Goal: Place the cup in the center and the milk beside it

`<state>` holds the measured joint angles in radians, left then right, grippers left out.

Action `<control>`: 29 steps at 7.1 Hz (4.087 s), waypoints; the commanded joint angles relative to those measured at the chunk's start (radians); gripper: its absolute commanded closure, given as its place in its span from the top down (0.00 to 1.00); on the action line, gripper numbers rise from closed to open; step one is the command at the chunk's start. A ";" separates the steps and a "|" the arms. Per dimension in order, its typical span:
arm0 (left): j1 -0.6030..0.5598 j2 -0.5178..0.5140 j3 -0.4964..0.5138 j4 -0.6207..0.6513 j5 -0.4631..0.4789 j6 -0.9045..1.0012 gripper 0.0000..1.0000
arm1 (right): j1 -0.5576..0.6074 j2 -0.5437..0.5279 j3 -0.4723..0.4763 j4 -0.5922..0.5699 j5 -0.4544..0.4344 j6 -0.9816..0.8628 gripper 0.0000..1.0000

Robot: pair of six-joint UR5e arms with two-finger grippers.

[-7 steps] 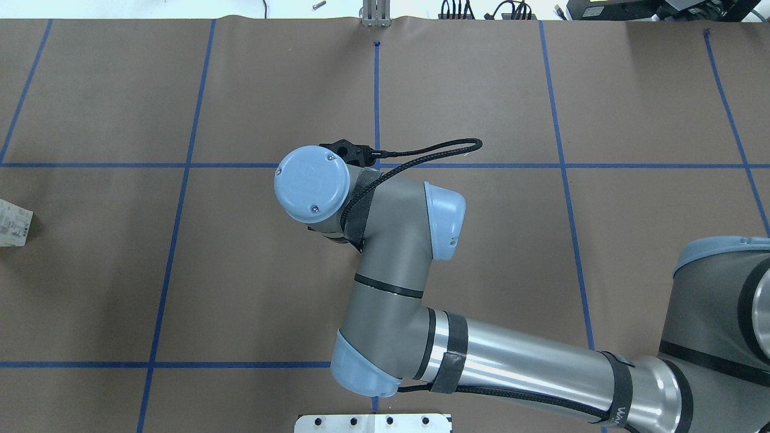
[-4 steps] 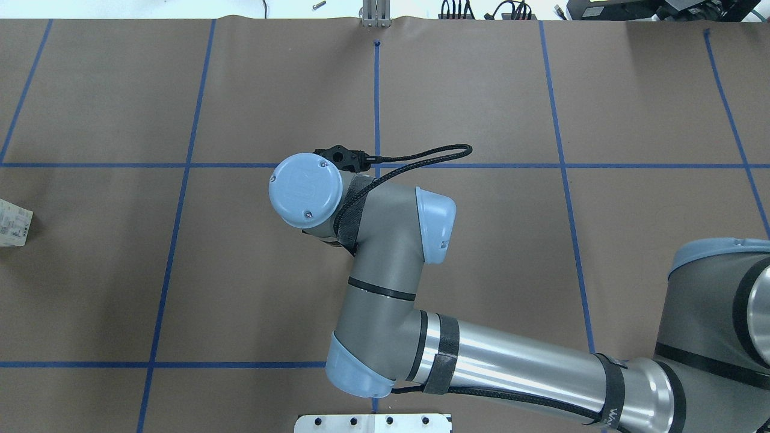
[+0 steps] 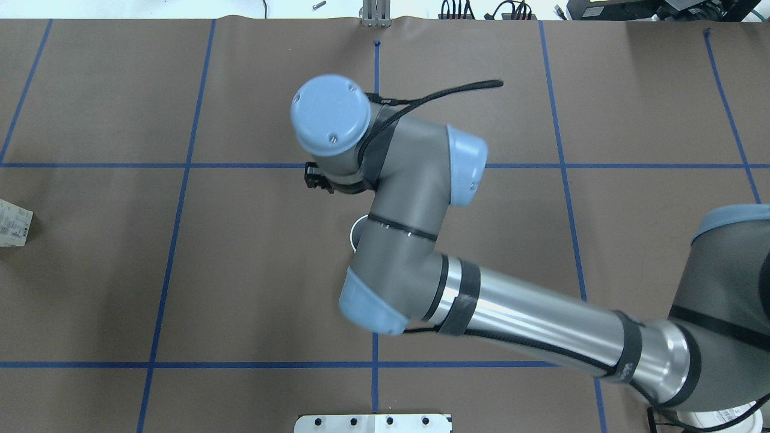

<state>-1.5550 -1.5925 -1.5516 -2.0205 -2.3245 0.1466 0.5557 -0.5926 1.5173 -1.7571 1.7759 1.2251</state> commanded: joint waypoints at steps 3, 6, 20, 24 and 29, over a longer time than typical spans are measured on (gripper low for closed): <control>0.050 0.002 -0.070 -0.084 -0.038 -0.373 0.98 | 0.430 -0.244 0.046 0.011 0.360 -0.651 1.00; 0.107 0.002 -0.116 -0.070 -0.021 -0.482 0.99 | 0.667 -0.658 0.231 0.060 0.452 -1.039 1.00; 0.233 0.221 -0.208 -0.087 0.043 -0.614 0.98 | 0.935 -1.181 0.368 0.102 0.381 -1.233 1.00; 0.263 0.221 -0.194 -0.095 0.097 -0.605 0.73 | 0.935 -1.181 0.363 0.102 0.381 -1.233 1.00; 0.263 0.214 -0.202 -0.095 0.097 -0.601 0.15 | 0.935 -1.181 0.365 0.102 0.381 -1.233 1.00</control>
<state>-1.2909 -1.3750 -1.7467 -2.1151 -2.2274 -0.4548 1.4910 -1.7733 1.8820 -1.6552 2.1580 -0.0075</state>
